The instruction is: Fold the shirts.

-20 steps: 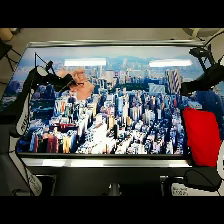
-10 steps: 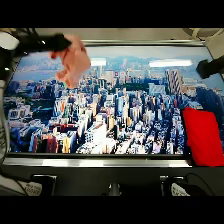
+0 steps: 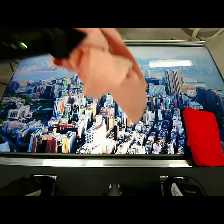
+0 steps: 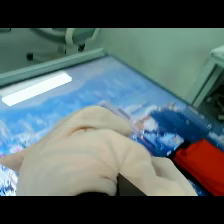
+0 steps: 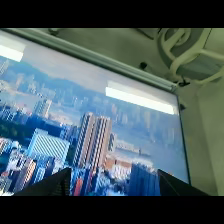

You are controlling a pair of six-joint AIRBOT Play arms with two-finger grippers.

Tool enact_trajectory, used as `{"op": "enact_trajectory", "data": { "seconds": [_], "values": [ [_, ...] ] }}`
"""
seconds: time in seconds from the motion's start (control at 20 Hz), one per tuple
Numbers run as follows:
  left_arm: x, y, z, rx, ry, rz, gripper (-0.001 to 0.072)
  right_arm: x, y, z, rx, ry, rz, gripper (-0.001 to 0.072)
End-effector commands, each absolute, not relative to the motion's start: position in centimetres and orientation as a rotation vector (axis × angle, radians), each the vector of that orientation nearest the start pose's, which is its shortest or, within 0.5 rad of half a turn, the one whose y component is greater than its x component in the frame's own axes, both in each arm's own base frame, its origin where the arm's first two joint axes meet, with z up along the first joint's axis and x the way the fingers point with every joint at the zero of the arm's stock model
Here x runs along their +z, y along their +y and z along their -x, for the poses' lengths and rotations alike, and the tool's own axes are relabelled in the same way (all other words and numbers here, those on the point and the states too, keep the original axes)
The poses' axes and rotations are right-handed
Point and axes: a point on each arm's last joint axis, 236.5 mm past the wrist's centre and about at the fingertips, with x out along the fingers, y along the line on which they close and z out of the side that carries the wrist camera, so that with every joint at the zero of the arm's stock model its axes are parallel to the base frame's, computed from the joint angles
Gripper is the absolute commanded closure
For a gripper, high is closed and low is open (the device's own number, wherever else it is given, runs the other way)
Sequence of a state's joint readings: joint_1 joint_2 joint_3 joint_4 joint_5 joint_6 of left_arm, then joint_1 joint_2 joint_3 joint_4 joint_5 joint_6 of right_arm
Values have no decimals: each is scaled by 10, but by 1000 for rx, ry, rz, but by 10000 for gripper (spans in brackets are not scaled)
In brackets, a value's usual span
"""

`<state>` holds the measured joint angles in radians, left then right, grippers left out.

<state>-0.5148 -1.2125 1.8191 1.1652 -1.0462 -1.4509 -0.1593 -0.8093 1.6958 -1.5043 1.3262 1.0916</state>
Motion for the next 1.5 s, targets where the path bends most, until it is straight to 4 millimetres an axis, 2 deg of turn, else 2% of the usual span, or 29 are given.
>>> {"op": "enact_trajectory", "data": {
  "seconds": [0.0, 0.1, 0.2, 0.3, 0.35, 0.4, 0.45, 0.5, 0.55, 0.6, 0.7, 0.75, 0.85, 0.9, 1.0, 1.15, 1.25, 1.35, 1.45],
  "values": [
    [218, -305, -341, -760, 758, -57, 680, 306, -27, -275, 103, 764, 373, 171],
    [121, -302, -330, -714, 976, -80, 680, 248, -24, -292, 177, 951, 333, 170],
    [48, -290, -318, -667, 1108, -95, 680, 177, -11, -310, 297, 1111, 273, 165],
    [8, -277, -311, -606, 1199, -71, 679, 100, 17, -314, 442, 1241, 152, 144],
    [-1, -271, -309, -578, 1235, -55, 678, 71, 33, -308, 520, 1299, 80, 144],
    [-2, -267, -309, -559, 1257, -30, 669, 51, 52, -298, 611, 1351, 7, 144],
    [2, -265, -311, -554, 1261, -3, 567, 43, 65, -291, 688, 1373, -31, 143],
    [10, -259, -316, -543, 1261, 9, 346, 37, 67, -288, 714, 1385, -33, 93],
    [20, -249, -322, -526, 1265, 13, 132, 34, 61, -288, 709, 1393, 4, 56],
    [30, -235, -328, -514, 1275, 11, 70, 29, 51, -287, 681, 1412, 41, 44],
    [51, -200, -335, -491, 1304, -6, 74, 20, 30, -282, 609, 1469, 106, 44],
    [55, -182, -334, -476, 1322, -8, 84, 19, 25, -281, 589, 1481, 113, 44],
    [49, -153, -321, -444, 1383, 1, 83, 16, 30, -278, 603, 1485, 95, 44],
    [40, -150, -311, -442, 1409, 20, 84, 12, 34, -274, 617, 1496, 75, 44],
    [10, -162, -278, -487, 1473, 96, 83, -5, 43, -259, 669, 1529, 42, 44],
    [-36, -202, -239, -573, 1527, 309, 82, -33, 52, -235, 717, 1576, 6, 24],
    [-59, -219, -225, -591, 1534, 392, 82, -47, 53, -225, 716, 1599, -7, 23],
    [-77, -225, -219, -571, 1542, 406, 80, -55, 54, -219, 712, 1614, -20, 22],
    [-84, -235, -216, -588, 1553, 418, 80, -60, 56, -217, 710, 1618, -33, 22]
  ]
}}
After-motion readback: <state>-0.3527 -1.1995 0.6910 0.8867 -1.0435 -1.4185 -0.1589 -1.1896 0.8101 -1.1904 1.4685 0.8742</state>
